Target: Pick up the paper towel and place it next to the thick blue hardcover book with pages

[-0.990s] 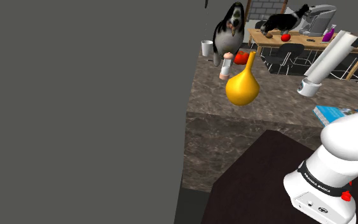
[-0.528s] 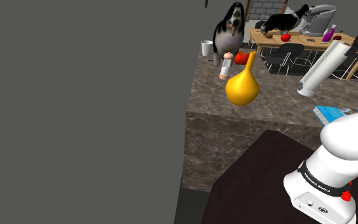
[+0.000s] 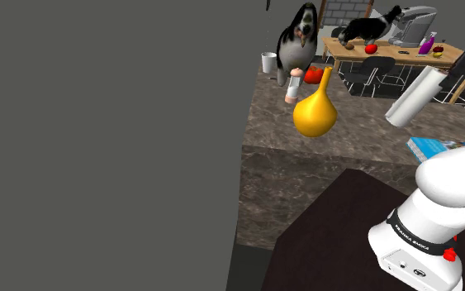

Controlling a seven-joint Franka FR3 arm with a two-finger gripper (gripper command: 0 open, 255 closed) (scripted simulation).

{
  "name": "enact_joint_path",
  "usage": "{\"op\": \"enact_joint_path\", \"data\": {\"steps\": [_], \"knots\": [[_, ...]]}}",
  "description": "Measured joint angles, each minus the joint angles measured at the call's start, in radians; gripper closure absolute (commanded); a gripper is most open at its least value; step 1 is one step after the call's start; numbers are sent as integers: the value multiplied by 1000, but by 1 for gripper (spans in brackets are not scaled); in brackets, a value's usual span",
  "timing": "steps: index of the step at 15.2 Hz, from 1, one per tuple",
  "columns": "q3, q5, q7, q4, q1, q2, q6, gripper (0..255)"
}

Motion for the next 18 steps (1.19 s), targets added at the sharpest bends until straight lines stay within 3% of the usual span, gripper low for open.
{"op": "enact_joint_path", "data": {"steps": [18], "knots": [[-100, -44, -26, -201, -1, 48, 251, 255]]}}
